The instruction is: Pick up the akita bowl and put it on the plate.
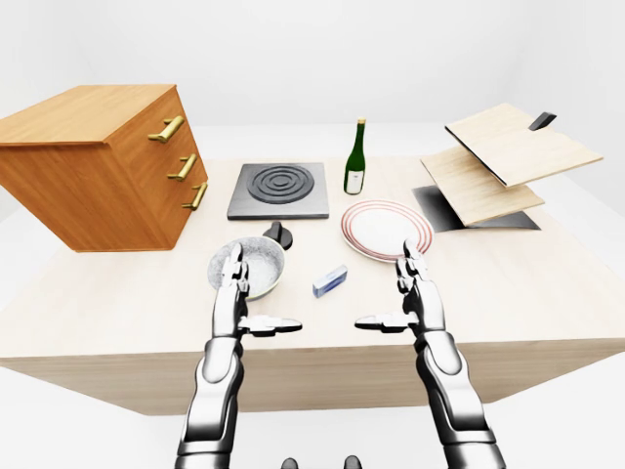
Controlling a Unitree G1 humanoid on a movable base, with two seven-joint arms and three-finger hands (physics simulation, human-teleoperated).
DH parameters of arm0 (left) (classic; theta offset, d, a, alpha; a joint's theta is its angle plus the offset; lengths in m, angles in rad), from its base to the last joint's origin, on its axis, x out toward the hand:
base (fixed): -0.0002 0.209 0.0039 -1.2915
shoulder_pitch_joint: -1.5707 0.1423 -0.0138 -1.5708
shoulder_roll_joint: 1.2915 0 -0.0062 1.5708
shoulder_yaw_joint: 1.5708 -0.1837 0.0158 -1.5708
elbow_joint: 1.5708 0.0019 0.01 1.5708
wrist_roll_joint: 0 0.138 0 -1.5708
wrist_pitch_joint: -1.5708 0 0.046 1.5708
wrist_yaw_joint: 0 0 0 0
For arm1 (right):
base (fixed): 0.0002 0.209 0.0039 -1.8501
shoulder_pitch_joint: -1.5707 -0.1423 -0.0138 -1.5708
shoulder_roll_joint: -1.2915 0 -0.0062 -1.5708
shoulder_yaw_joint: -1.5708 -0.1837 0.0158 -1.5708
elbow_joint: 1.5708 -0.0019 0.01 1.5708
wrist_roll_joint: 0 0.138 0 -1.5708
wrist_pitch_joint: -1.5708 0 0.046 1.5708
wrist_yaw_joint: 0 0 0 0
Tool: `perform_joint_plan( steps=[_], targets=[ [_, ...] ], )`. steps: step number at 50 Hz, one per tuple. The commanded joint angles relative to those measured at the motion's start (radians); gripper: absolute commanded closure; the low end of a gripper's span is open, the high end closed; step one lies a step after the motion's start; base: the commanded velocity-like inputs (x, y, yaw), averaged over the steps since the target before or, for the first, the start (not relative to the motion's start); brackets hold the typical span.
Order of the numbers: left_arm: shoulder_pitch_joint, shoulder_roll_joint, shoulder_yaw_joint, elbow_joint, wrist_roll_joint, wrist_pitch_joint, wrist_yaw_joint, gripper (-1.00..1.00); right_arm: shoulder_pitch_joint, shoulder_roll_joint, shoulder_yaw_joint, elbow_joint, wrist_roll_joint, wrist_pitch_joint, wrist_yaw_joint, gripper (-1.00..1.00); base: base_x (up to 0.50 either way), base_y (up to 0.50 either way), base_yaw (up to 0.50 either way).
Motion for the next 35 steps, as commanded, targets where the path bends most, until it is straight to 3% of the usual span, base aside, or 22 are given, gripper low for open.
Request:
perform_joint_plan(
  steps=[1,3,4,5,9,11,12,13,14,23,35],
  targets=[
    [-0.009,0.014,0.027,0.014,-0.013,-0.001,-0.022,-1.0,-0.006,-0.011,-0.035,0.008,0.047,0.016,0.015,-1.0,0.0,0.0,0.0],
    [-0.01,0.014,0.027,0.017,-0.013,-0.003,-0.022,-1.0,-0.006,-0.013,-0.034,0.0,0.048,0.02,0.013,-1.0,0.0,0.0,0.0],
    [-0.012,0.014,0.026,0.008,-0.012,0.009,-0.02,-1.0,-0.006,-0.013,-0.034,-0.001,0.049,0.02,0.013,-1.0,0.0,0.0,0.0],
    [-0.013,0.014,0.027,0.021,-0.012,-0.003,-0.021,-1.0,-0.007,-0.014,-0.034,0.002,0.047,0.018,0.012,-1.0,0.0,0.0,0.0],
    [-0.012,0.013,0.025,0.014,-0.011,0.005,-0.02,-1.0,-0.008,-0.016,-0.032,0.007,0.044,0.014,0.013,-1.0,0.0,0.0,0.0],
    [-0.011,0.015,0.026,0.021,-0.006,-0.008,-0.02,-1.0,-0.008,-0.021,-0.031,-0.016,0.031,0.009,0.015,-1.0,0.0,0.0,0.0],
    [0.001,0.017,0.029,-0.025,0.013,-0.029,-0.002,-1.0,0.005,-0.022,-0.035,-0.116,0.024,0.057,-0.003,-1.0,0.0,0.0,0.0],
    [0.064,0.054,0.119,-0.626,-0.169,0.081,0.025,-1.0,-0.006,-0.107,0.001,-0.779,0.064,0.079,-0.087,-1.0,0.0,0.0,0.0],
    [0.066,0.046,0.14,-0.68,-0.187,0.081,0.019,-1.0,-0.022,-0.091,-0.012,-0.886,0.053,0.079,-0.073,-1.0,0.0,0.0,0.0],
    [0.066,0.019,0.157,-0.698,-0.168,0.081,-0.009,-1.0,-0.029,-0.03,-0.035,-0.902,-0.003,0.079,0.001,-1.0,0.0,0.0,0.0],
    [0.065,0.018,0.164,-0.701,-0.174,0.081,-0.012,-1.0,-0.027,-0.021,-0.041,-0.909,0.0,0.079,0.014,-1.0,0.0,0.0,0.0]
  ],
)
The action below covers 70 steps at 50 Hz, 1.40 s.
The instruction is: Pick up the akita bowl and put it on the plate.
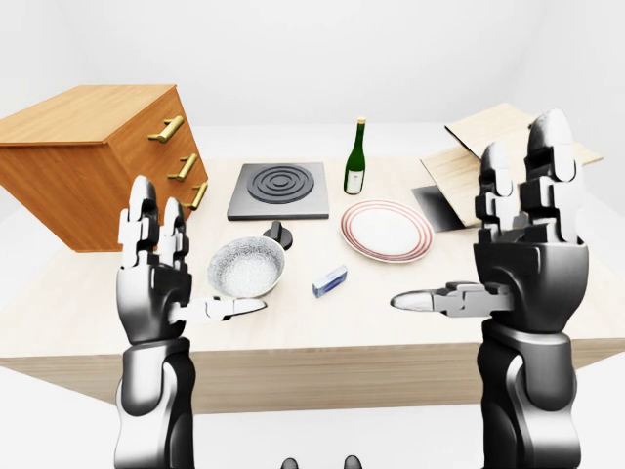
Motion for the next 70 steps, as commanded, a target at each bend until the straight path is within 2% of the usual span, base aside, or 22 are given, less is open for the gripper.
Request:
perform_joint_plan(
  steps=[1,21,39,41,42,43,55,62,70],
  targets=[
    [0.01,-0.001,0.022,-0.089,-0.023,0.0,-0.003,-1.0,-0.002,0.007,-0.008,-0.12,-0.004,0.0,0.011,-1.0,0.0,0.0,0.0],
    [0.006,-0.001,0.03,-0.104,-0.04,0.0,-0.002,-1.0,0.021,0.018,-0.014,-0.107,0.031,0.0,0.021,-1.0,0.0,0.0,0.01],
    [0.002,0.004,0.045,-0.087,-0.052,0.0,-0.004,-1.0,0.025,0.011,0.002,-0.109,0.051,0.0,0.025,-1.0,0.34,0.04,0.48],
    [0.004,0.004,0.042,-0.092,-0.051,0.0,-0.004,-1.0,0.018,0.011,0.006,-0.102,0.023,0.0,0.004,-1.0,0.35,0.08,0.47],
    [0.006,0.003,0.041,-0.092,-0.05,0.0,-0.006,-1.0,0.018,-0.017,0.036,-0.098,-0.031,0.0,0.014,-1.0,0.28,0.07,0.46],
    [0.006,0.003,0.041,-0.09,-0.049,0.0,-0.007,-1.0,0.017,-0.006,0.039,-0.096,-0.036,0.0,0.018,-1.0,0.08,0.27,0.0],
    [0.007,0.003,0.045,-0.096,-0.053,0.0,-0.008,-1.0,0.024,0.021,0.014,-0.116,0.045,0.0,0.035,-1.0,0.0,0.0,0.0],
    [0.007,0.003,0.044,-0.093,-0.05,0.0,-0.009,-1.0,0.013,0.017,-0.004,-0.132,0.105,0.0,0.027,-1.0,0.32,-0.39,0.0],
    [0.009,0.003,0.046,-0.088,-0.05,0.0,-0.011,-1.0,0.023,0.014,0.01,-0.122,0.113,0.0,0.026,-1.0,0.34,-0.43,0.0]
  ],
)
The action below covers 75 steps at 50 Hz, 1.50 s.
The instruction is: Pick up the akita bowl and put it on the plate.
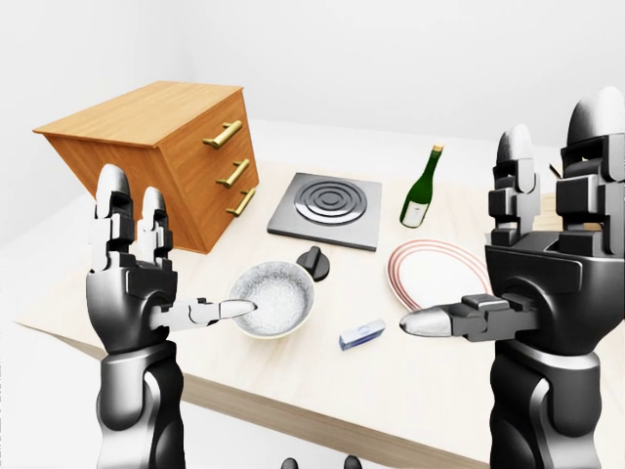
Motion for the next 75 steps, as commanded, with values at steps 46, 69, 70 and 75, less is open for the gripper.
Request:
perform_joint_plan(
  steps=[46,69,70,75],
  targets=[
    [-0.006,0.002,0.003,0.035,0.005,0.0,0.007,-1.0,-0.017,-0.06,0.256,0.029,-0.232,0.0,0.282,-1.0,0.06,-0.07,0.0],
    [0.004,0.0,0.003,0.006,-0.002,0.0,0.005,-1.0,0.071,-0.066,0.501,0.131,-0.642,0.0,0.436,-1.0,0.0,0.0,0.0],
    [0.004,0.0,0.002,0.007,-0.001,0.0,0.005,-1.0,0.07,-0.062,0.512,0.131,-0.651,0.0,0.441,-1.0,0.0,0.0,0.0],
    [0.0,0.001,0.006,0.005,-0.003,0.0,0.007,-1.0,0.051,-0.047,0.526,0.144,-0.684,0.0,0.465,-1.0,0.0,0.0,0.0]
  ],
)
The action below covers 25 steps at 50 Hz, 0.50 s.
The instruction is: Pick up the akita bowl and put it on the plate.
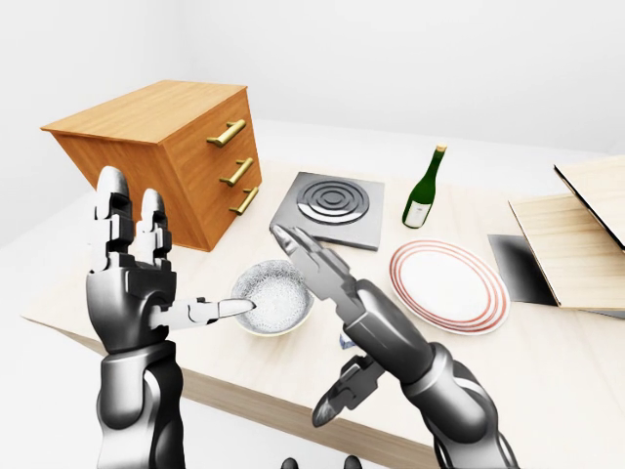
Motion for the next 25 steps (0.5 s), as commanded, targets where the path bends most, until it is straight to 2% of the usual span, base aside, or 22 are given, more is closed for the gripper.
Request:
perform_joint_plan(
  steps=[1,10,25],
  targets=[
    [0.0,0.0,0.001,-0.004,0.0,0.0,0.0,-1.0,-0.003,0.031,0.057,0.026,-0.121,0.0,0.07,-1.0,0.0,0.0,0.0],
    [-0.004,0.001,0.001,0.002,0.002,0.0,0.0,-1.0,-0.083,0.073,0.056,0.028,-0.211,0.0,0.154,-1.0,0.0,0.0,0.0],
    [-0.009,0.003,0.003,0.012,0.002,0.0,0.003,-1.0,-0.121,0.137,0.006,0.168,-0.279,0.0,0.201,-1.0,0.0,0.0,0.0]
  ],
)
